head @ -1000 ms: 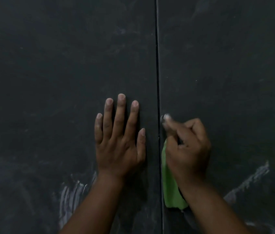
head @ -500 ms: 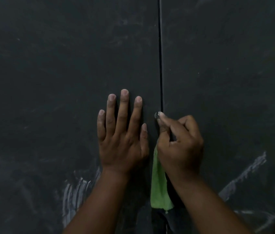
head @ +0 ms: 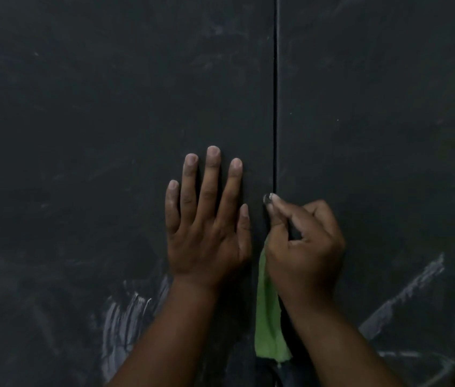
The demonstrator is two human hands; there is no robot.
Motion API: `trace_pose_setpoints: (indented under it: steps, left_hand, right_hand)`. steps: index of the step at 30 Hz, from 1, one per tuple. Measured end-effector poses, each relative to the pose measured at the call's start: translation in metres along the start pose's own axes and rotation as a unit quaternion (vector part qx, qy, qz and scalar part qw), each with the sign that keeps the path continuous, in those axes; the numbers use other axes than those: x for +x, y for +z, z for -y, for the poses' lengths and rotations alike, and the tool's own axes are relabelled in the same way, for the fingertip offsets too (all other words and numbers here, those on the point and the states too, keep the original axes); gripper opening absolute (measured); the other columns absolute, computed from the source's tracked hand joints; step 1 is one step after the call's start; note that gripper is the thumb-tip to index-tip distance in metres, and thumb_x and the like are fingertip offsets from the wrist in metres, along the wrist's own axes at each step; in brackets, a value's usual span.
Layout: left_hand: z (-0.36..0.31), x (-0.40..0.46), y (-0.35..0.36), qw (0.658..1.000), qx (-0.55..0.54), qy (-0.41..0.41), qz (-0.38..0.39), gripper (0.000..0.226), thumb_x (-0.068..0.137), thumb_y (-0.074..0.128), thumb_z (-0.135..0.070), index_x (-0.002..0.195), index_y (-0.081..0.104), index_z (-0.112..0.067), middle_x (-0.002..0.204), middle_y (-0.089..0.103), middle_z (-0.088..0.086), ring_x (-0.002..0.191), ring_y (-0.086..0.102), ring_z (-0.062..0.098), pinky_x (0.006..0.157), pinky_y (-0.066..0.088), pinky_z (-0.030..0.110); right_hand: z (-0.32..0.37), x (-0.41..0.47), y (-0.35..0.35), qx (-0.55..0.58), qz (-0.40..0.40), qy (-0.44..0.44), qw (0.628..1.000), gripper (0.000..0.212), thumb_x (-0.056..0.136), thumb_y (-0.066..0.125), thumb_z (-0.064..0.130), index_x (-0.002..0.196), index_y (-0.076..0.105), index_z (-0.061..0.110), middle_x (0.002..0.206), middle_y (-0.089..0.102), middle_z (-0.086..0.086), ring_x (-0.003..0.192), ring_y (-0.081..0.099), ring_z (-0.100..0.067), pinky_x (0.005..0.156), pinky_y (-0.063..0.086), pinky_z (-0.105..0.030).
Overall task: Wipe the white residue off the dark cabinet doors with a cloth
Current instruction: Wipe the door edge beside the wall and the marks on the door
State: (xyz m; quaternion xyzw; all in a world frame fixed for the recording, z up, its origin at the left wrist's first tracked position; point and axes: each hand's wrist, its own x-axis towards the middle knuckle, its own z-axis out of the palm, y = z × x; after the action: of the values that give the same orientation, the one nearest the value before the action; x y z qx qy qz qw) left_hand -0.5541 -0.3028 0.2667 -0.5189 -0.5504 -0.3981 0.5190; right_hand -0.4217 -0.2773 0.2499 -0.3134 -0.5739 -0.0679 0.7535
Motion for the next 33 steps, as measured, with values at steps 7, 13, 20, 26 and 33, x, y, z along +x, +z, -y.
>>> trace_pose_setpoints:
  steps: [7,13,20,26,33]
  left_hand:
    - [-0.001,-0.004,-0.001,1.0,0.002,-0.007,0.002,0.066,0.103,0.046,-0.041,0.165,0.027,-0.023,0.173,0.018,0.007,0.161,0.011,0.029,0.128,0.013,0.051]
    - [-0.001,-0.004,0.0,1.0,0.002,-0.009,0.004,0.066,0.104,0.046,-0.042,0.164,0.029,-0.023,0.173,0.018,0.007,0.161,0.011,0.03,0.128,0.012,0.052]
    - [-0.002,-0.007,0.002,1.0,0.013,-0.013,-0.003,0.065,0.104,0.044,-0.044,0.164,0.029,-0.024,0.173,0.019,0.007,0.161,0.012,0.031,0.128,0.012,0.051]
    - [-0.004,-0.009,0.002,0.999,0.029,-0.025,-0.011,0.064,0.104,0.043,-0.045,0.163,0.031,-0.025,0.172,0.022,0.008,0.16,0.014,0.031,0.129,0.01,0.049]
    - [-0.008,-0.014,0.003,0.997,0.032,-0.059,-0.029,0.06,0.103,0.043,-0.045,0.16,0.039,-0.028,0.17,0.027,0.008,0.159,0.018,0.032,0.127,0.016,0.052]
  right_hand:
    - [-0.025,-0.053,-0.018,0.0,0.029,-0.024,0.999,0.016,0.096,0.072,0.021,0.11,0.079,0.026,0.078,0.047,0.008,0.061,0.045,-0.009,0.054,0.039,-0.026]
    - [-0.03,-0.055,-0.025,0.028,0.067,-0.006,0.997,0.016,0.093,0.074,0.019,0.104,0.082,0.027,0.077,0.051,0.007,0.06,0.053,-0.013,0.053,0.046,-0.036]
    - [-0.014,0.011,-0.006,0.049,0.034,-0.033,0.998,0.013,0.097,0.075,0.022,0.108,0.081,0.021,0.08,0.048,0.008,0.062,0.048,-0.008,0.052,0.042,-0.028]
    - [-0.047,-0.066,-0.031,0.061,0.102,-0.032,0.992,0.026,0.094,0.074,0.016,0.117,0.077,0.028,0.083,0.053,0.007,0.064,0.056,-0.014,0.052,0.049,-0.035]
    - [-0.037,-0.026,-0.022,0.062,0.099,-0.049,0.992,0.014,0.097,0.074,0.022,0.108,0.08,0.026,0.08,0.049,0.008,0.062,0.049,-0.013,0.05,0.042,-0.033]
